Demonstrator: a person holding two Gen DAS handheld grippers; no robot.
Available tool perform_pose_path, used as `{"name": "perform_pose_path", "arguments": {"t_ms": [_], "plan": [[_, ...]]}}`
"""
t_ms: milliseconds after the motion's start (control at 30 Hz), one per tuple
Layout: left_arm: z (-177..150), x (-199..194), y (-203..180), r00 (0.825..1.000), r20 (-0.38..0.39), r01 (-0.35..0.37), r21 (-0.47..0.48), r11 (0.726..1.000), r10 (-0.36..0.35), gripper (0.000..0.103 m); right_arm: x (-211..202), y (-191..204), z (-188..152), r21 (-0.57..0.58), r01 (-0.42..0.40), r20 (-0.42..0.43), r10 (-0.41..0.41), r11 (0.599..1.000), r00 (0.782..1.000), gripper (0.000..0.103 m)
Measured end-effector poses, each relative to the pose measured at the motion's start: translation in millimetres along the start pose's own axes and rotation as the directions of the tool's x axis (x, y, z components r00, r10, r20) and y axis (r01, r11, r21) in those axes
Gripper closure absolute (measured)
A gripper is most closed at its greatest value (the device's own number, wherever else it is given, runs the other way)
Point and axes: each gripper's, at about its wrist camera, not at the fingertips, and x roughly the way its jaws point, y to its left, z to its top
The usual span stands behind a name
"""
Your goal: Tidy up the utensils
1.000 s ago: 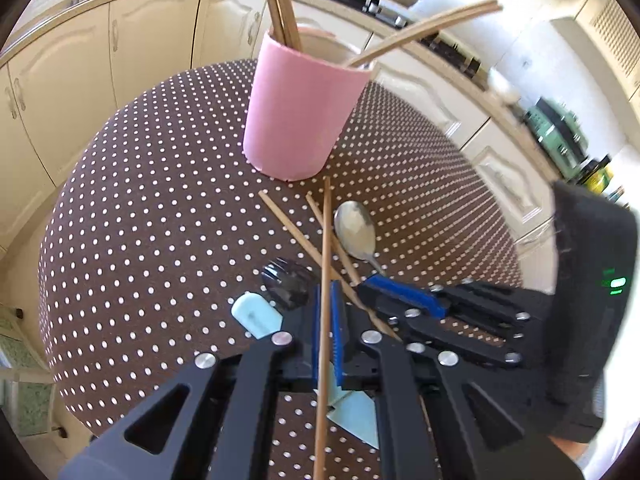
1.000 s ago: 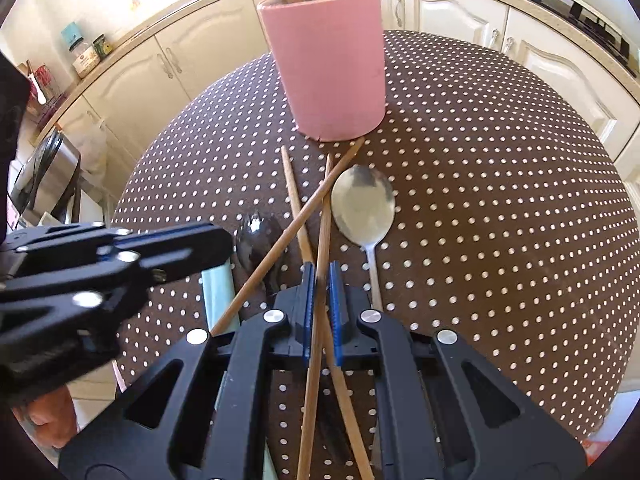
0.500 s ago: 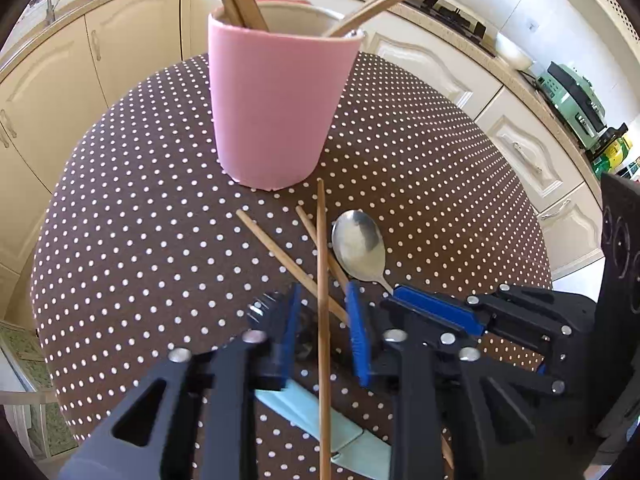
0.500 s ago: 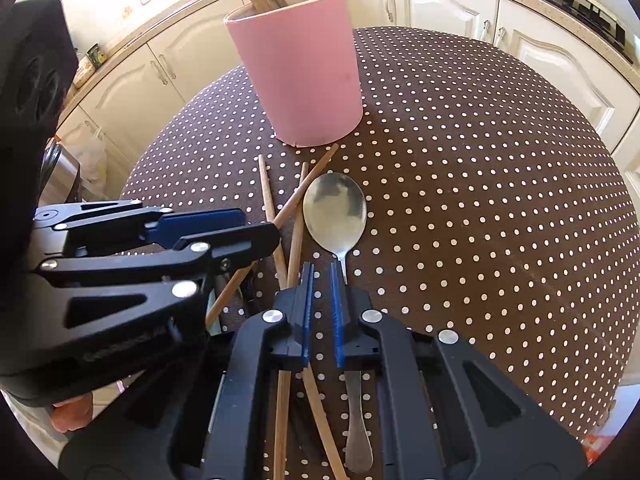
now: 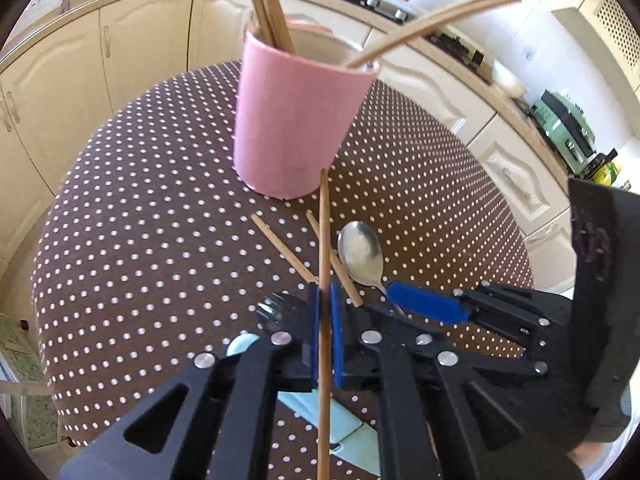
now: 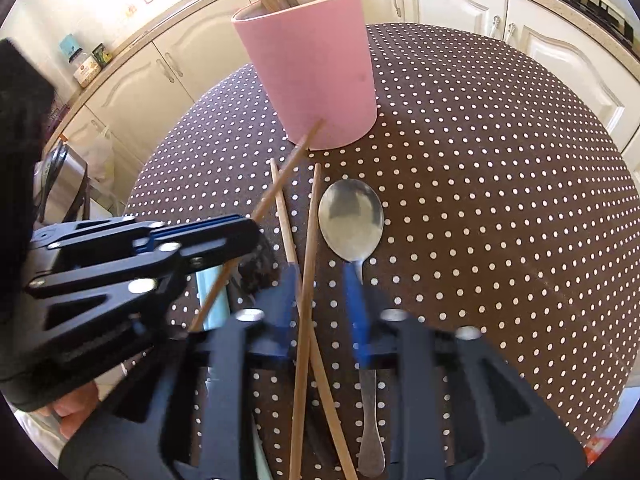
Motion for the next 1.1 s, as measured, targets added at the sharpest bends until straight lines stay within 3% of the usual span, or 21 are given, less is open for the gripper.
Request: {"name": "perform_pose_path", "arguments": {"t_ms": [100,200,267,433,567,700,900,1100], "plan": [[1.4,-4.0,5.0,1.000,0.013,-0.015,-0.008,1.000,0.015,0.098,3.5,5.4,4.0,-0.010,0.020,-0.002,-0.020,1.000,1.000,0.065],[0.7,-8.4,12.3,1.000,0.016,-0.015,-0.018,1.000,0.015,0.098,9.8,11.1,5.9,-0.024,0.037,-0.015,-0.037,0.999,0.999,0.073],[0.8,-9.6,14.5,1.000,0.016,-0.011,-0.019,1.000,0.012,0.098,12.0,11.6,6.7,-0.027,0.037,-0.027,-0.037,0.999,0.999,0.085],[1.2,-11.4,19.1,1.000,0.015,-0.003,-0.025,1.000,0.004,0.098,15.7,12.9,5.5,-0.046,0.056,-0.045,-0.058,0.997,0.997,0.095],[-0.6,-17.3,19.5,0.999,0.039,0.002,-0.023,1.000,-0.001,0.098,12.8,15.8,3.1,-0.045,0.048,-0.024,-0.049,0.998,0.999,0.097],[-6.0,-37.2,21.0,0.993,0.118,0.020,-0.015,1.000,-0.019,0.098,-7.4,14.7,-1.9,-0.049,0.020,0.053,-0.018,0.999,0.998,0.097],[-8.6,-75.0,17.6,0.966,0.254,0.048,0.013,0.999,-0.049,0.098,-46.8,20.5,-1.5,-0.066,-0.009,0.209,0.022,0.998,0.978,0.097],[1.9,-111.5,5.2,0.914,0.400,0.057,0.048,0.997,-0.071,0.098,-88.1,19.7,10.5,-0.086,-0.058,0.407,0.088,0.995,0.909,0.097]]}}
